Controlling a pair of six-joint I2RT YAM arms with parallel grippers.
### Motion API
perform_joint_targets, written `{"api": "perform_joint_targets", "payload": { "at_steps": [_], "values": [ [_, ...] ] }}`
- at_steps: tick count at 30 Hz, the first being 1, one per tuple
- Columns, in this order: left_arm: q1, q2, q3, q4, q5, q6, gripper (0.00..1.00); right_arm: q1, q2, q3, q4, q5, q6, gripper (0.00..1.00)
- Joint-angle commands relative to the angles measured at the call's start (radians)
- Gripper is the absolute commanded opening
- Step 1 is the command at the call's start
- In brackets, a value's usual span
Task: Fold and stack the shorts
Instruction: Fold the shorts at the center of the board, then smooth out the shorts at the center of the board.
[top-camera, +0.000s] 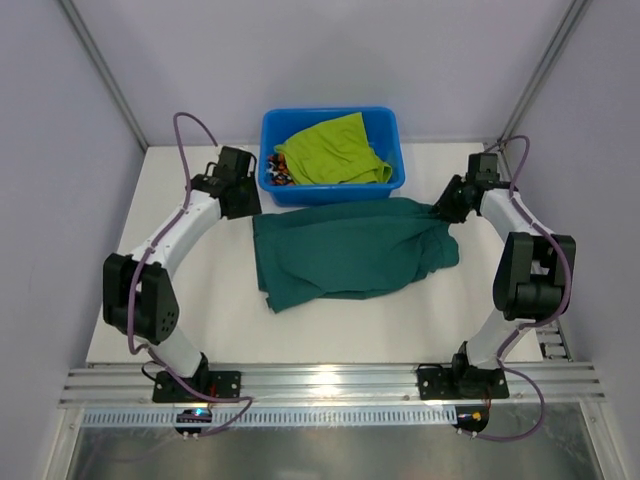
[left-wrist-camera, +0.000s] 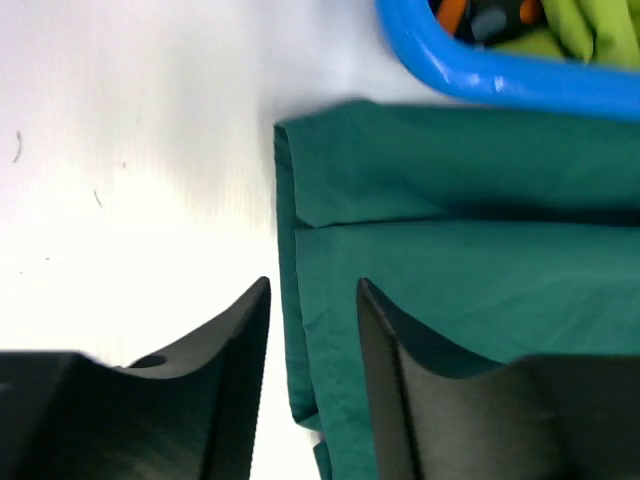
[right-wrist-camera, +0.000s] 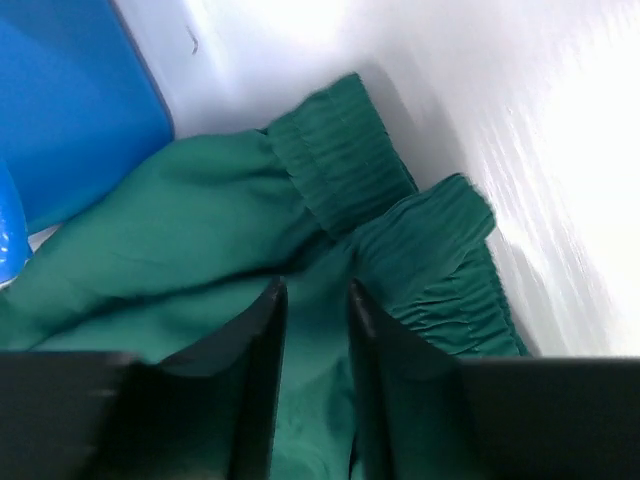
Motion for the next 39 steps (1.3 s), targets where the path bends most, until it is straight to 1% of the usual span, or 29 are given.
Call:
{"api": "perform_joint_targets", "payload": {
  "at_steps": [1,2,3,5,6,7,10,11,13,14,15,17,18,21,23,26,27,31,34,35,36,37,38,39],
  "values": [
    [0.028,-0.023,0.095,0.104,0.003,0.053,0.44,-0.003,0.009,0.100,0.039,-0.105,-0.087,0.36],
    [0.028,-0.048,0.098,0.091,-0.003,0.055,0.46,-0.001,0.008,0.106,0.022,-0.105,-0.103,0.47],
    [0.028,-0.066,0.100,0.050,-0.016,0.051,0.48,-0.001,-0.015,0.100,0.010,-0.099,-0.119,0.51],
    [0.028,-0.142,0.066,-0.001,-0.008,0.017,0.52,-0.003,-0.052,0.088,-0.051,-0.021,-0.133,0.57],
    [0.028,-0.173,0.042,-0.039,0.068,-0.004,0.53,-0.004,-0.087,0.072,-0.088,0.001,-0.131,0.58],
    [0.023,-0.204,-0.039,-0.044,0.099,-0.040,0.53,-0.007,-0.104,0.063,-0.102,0.019,-0.124,0.59],
    [-0.018,-0.322,-0.184,-0.038,0.142,-0.092,0.54,-0.012,-0.171,0.022,-0.139,0.048,-0.095,0.59],
    [-0.058,-0.347,-0.274,-0.030,0.142,-0.116,0.54,-0.012,-0.185,0.011,-0.149,0.036,-0.090,0.59],
    [-0.096,-0.408,-0.348,-0.018,0.162,-0.146,0.53,-0.012,-0.243,-0.052,-0.163,0.035,-0.081,0.59],
    [-0.128,-0.425,-0.414,-0.009,0.164,-0.169,0.53,-0.012,-0.268,-0.117,-0.156,0.039,-0.067,0.59],
    [-0.144,-0.442,-0.446,0.002,0.205,-0.181,0.53,-0.012,-0.291,-0.153,-0.147,0.047,-0.062,0.59],
    [-0.173,-0.491,-0.506,0.043,0.237,-0.207,0.54,-0.012,-0.331,-0.204,-0.121,0.051,-0.061,0.59],
    [-0.205,-0.506,-0.563,0.062,0.244,-0.233,0.54,-0.012,-0.336,-0.239,-0.120,0.058,-0.062,0.59],
    [-0.268,-0.534,-0.643,0.104,0.231,-0.268,0.55,-0.012,-0.337,-0.308,-0.084,0.061,-0.056,0.59],
    [-0.290,-0.530,-0.669,0.117,0.219,-0.279,0.55,-0.012,-0.319,-0.336,-0.044,0.061,-0.056,0.59],
    [-0.305,-0.520,-0.710,0.160,0.234,-0.301,0.56,-0.012,-0.299,-0.353,-0.007,0.081,-0.047,0.58],
    [-0.306,-0.516,-0.718,0.198,0.237,-0.304,0.56,-0.012,-0.288,-0.359,0.002,0.085,-0.044,0.58],
    [-0.310,-0.485,-0.732,0.254,0.210,-0.311,0.56,-0.012,-0.250,-0.368,0.050,0.110,-0.033,0.56],
    [-0.310,-0.441,-0.720,0.263,0.187,-0.313,0.47,-0.012,-0.221,-0.368,0.062,0.131,-0.035,0.53],
    [-0.310,-0.430,-0.715,0.263,0.181,-0.313,0.36,-0.012,-0.215,-0.376,0.068,0.145,-0.036,0.52],
    [-0.310,-0.412,-0.707,0.260,0.179,-0.316,0.26,-0.012,-0.209,-0.377,0.074,0.154,-0.038,0.47],
    [-0.310,-0.405,-0.701,0.240,0.123,-0.318,0.17,-0.012,-0.192,-0.379,0.077,0.163,-0.045,0.42],
    [-0.310,-0.399,-0.681,0.223,0.091,-0.325,0.02,-0.012,-0.184,-0.379,0.080,0.168,-0.048,0.38],
    [-0.308,-0.395,-0.671,0.202,0.058,-0.330,0.00,-0.013,-0.176,-0.377,0.074,0.211,-0.055,0.26]
  ]
}}
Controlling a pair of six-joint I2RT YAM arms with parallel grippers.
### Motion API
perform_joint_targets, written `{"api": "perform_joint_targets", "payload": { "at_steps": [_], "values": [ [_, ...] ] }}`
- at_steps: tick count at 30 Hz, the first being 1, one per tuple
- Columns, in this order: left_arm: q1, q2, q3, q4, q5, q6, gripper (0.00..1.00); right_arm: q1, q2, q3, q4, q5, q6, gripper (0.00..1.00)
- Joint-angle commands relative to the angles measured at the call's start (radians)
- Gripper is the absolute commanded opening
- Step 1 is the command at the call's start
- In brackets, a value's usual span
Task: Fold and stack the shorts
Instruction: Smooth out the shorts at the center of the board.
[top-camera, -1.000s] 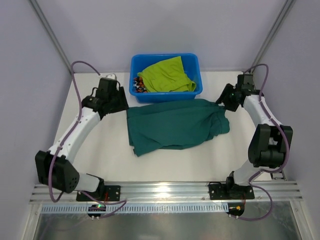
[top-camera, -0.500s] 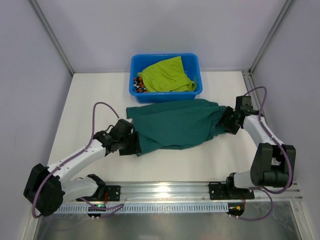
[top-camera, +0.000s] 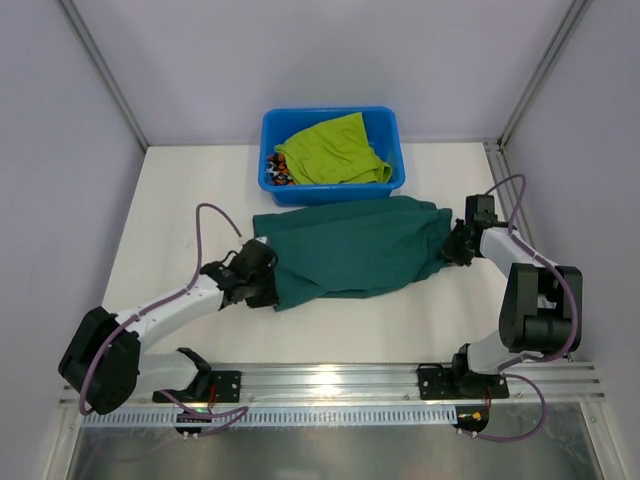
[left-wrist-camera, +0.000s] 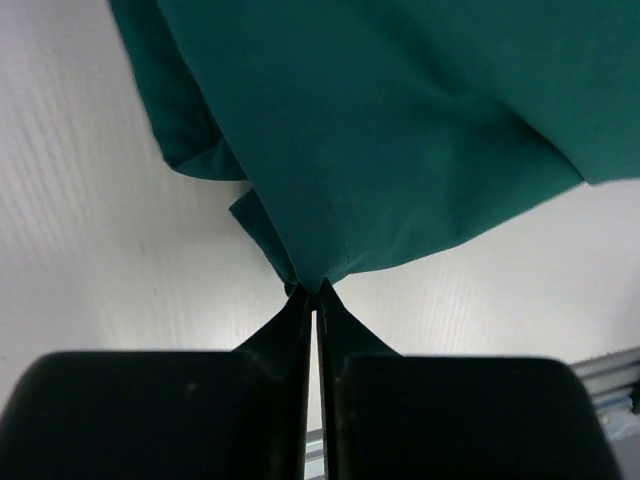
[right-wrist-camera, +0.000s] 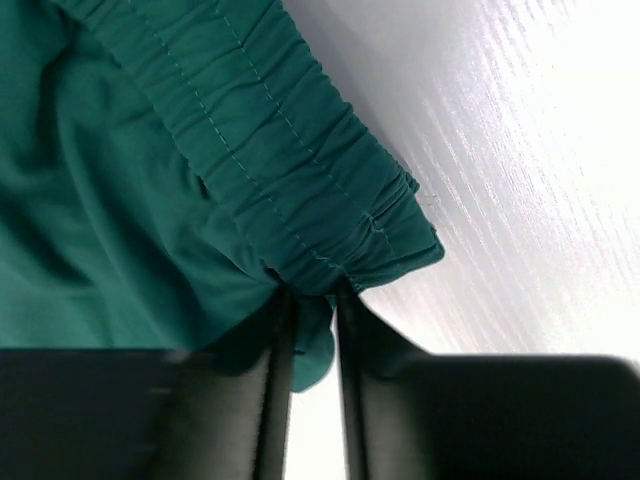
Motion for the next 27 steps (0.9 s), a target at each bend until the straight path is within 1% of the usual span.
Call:
{"api": "perform_joint_targets", "payload": {
  "at_steps": [1,3,4,6,8,11,14,16,17,18,19,20,21,22,24,25,26,27],
  "values": [
    [-0.004,0.012,0.065,-0.053,-0.183,-0.019,0.00,-0.005,0.033,-0.002,0.043,0.106,-0.012,0.19],
    [-0.001,0.014,0.114,-0.130,-0.263,-0.032,0.00,-0.009,0.033,0.017,0.005,0.141,-0.041,0.10],
    [-0.002,0.016,0.132,-0.211,-0.355,-0.036,0.00,-0.011,0.016,0.024,-0.007,0.159,-0.050,0.04],
    [0.014,0.020,0.178,-0.297,-0.420,-0.065,0.00,-0.018,-0.010,0.026,-0.050,0.210,-0.081,0.04],
    [0.036,0.026,0.189,-0.365,-0.445,-0.076,0.00,-0.028,-0.048,0.018,-0.079,0.244,-0.095,0.04],
    [0.091,0.029,0.166,-0.368,-0.452,-0.076,0.00,-0.032,-0.104,-0.009,-0.118,0.270,-0.096,0.04],
    [0.097,0.040,0.152,-0.376,-0.452,-0.093,0.00,-0.032,-0.140,-0.026,-0.149,0.270,-0.090,0.04],
    [0.097,0.045,0.151,-0.373,-0.423,-0.099,0.00,-0.032,-0.188,-0.035,-0.161,0.271,-0.084,0.04],
    [0.097,0.043,0.157,-0.373,-0.408,-0.101,0.01,-0.032,-0.206,-0.043,-0.167,0.258,-0.082,0.07],
    [0.097,0.036,0.163,-0.371,-0.385,-0.098,0.06,-0.032,-0.223,-0.048,-0.164,0.235,-0.081,0.12],
    [0.097,0.023,0.170,-0.359,-0.347,-0.084,0.24,-0.032,-0.252,-0.049,-0.166,0.215,-0.081,0.19],
    [0.097,0.005,0.189,-0.345,-0.328,-0.075,0.33,-0.032,-0.266,-0.051,-0.175,0.187,-0.081,0.25],
    [0.097,-0.036,0.204,-0.332,-0.322,-0.056,0.40,-0.032,-0.279,-0.048,-0.178,0.173,-0.085,0.33],
    [0.097,-0.055,0.222,-0.309,-0.325,-0.038,0.47,-0.032,-0.303,-0.043,-0.185,0.163,-0.098,0.37],
    [0.103,-0.078,0.301,-0.278,-0.293,0.048,0.50,-0.032,-0.325,-0.005,-0.205,0.131,-0.113,0.43],
    [0.108,-0.069,0.327,-0.253,-0.262,0.089,0.57,-0.032,-0.334,0.006,-0.205,0.121,-0.121,0.48],
    [0.119,-0.051,0.357,-0.230,-0.236,0.143,0.58,-0.032,-0.352,0.026,-0.205,0.113,-0.128,0.50],
    [0.146,0.007,0.423,-0.227,-0.210,0.161,0.60,-0.032,-0.354,0.043,-0.199,0.089,-0.130,0.56]
  ]
}}
